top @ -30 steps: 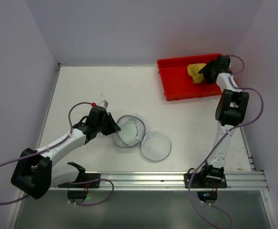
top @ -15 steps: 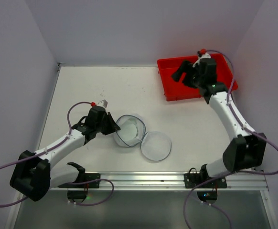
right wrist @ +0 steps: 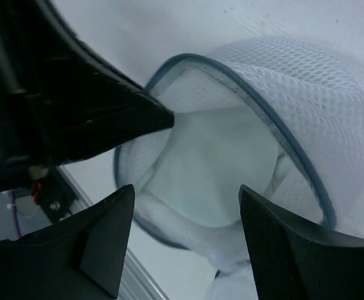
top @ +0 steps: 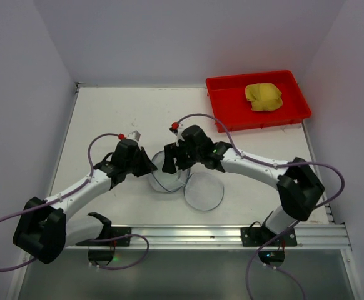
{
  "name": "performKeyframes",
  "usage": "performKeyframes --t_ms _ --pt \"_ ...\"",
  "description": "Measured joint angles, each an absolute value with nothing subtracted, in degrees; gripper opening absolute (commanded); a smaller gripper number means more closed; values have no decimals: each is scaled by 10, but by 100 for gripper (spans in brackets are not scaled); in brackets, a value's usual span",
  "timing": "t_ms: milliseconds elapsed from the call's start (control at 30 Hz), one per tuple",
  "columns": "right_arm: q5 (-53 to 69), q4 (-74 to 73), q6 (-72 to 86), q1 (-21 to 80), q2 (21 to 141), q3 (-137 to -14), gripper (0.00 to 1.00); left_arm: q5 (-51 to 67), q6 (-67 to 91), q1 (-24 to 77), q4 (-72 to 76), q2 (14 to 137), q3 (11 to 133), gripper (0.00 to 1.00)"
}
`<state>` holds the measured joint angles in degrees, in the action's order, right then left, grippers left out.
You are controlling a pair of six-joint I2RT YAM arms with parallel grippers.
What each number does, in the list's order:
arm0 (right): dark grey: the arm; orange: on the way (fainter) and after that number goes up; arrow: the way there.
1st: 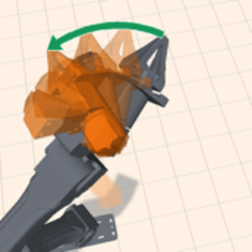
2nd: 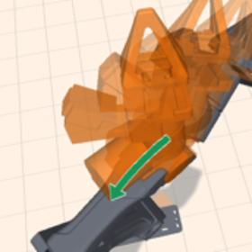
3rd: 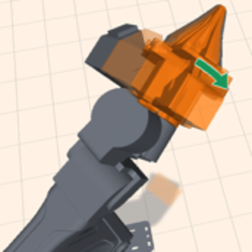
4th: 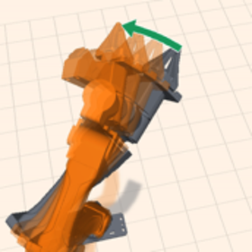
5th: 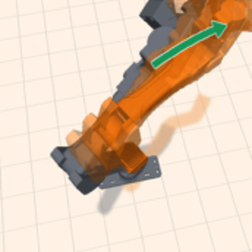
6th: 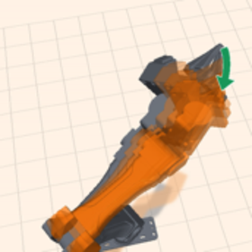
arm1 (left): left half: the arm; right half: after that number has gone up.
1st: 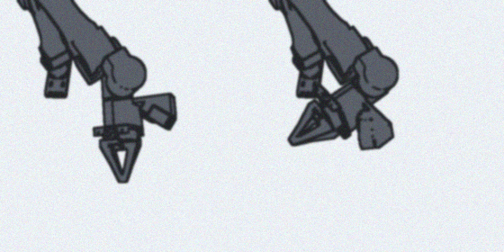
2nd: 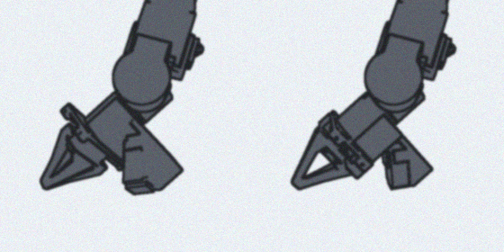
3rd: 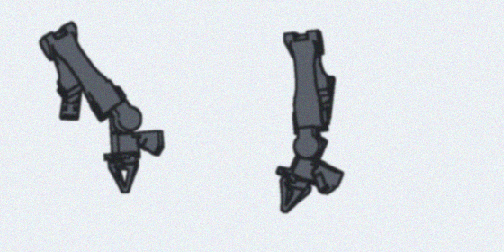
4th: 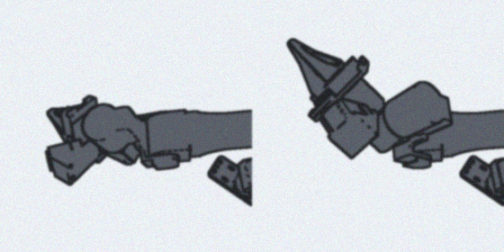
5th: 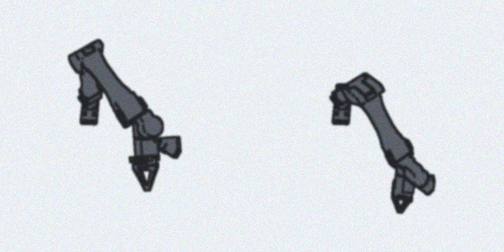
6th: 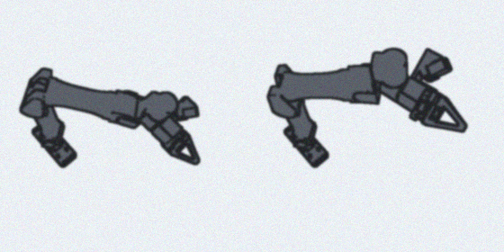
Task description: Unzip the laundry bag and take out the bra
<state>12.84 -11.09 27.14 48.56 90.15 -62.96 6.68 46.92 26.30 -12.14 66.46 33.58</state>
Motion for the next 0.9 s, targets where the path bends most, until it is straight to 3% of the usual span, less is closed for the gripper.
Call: performKeyframes --t_ms 300,633,900 --pt "67 -98 247 493 1028 -656 73 62 469 263 -123 665 336 14" --pt "7 -95 230 493 1000 -648 77 56 469 263 -125 665 337 14" --pt "43 -83 223 493 1012 -650 69 55 469 263 -125 667 337 14"
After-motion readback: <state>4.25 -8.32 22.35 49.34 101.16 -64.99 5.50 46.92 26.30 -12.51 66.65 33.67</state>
